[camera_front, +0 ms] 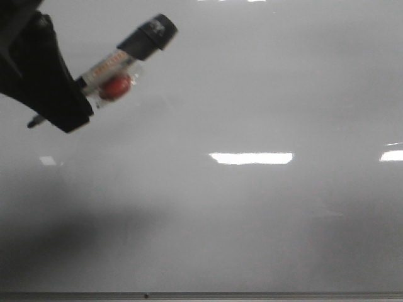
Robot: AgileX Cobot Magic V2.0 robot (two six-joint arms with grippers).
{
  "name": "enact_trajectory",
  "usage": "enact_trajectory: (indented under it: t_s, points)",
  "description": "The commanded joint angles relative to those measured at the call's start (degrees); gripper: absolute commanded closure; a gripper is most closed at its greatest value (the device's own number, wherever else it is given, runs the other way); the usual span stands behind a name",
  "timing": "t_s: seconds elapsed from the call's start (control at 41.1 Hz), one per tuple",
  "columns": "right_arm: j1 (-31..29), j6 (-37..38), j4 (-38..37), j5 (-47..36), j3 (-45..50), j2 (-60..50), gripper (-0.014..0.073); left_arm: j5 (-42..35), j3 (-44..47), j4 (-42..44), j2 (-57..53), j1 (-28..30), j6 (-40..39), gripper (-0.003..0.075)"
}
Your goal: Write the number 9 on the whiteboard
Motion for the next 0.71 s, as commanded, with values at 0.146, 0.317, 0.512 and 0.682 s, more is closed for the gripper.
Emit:
enact_trajectory:
  t_s: [0.146,0.317,0.512,0.682]
  points:
    - [11.6,-19.3,6.8,1.5,-2.3,4.4,-0.0038,-2.0,-1.9,-1.7,2.2,-6.9,5.5,0.0739]
    - [19.7,-28.9,12.1,-0.5,-2.4,7.3,-0.0038,-3.6,-1.9,-1.7,2.2,-10.0,7.9,0.0739]
    - [25.7,-33.0,16.2,-5.0,-4.2,10.7,-0.0038,-4.9,-1.9,-1.7,2.2,-12.3,8.4,0.0739]
    - [29.0,-33.0,16.2,-6.9,-6.2,14.7,-0.0038,-5.8,-1.9,-1.7,2.2,-13.0,9.1,0.0739]
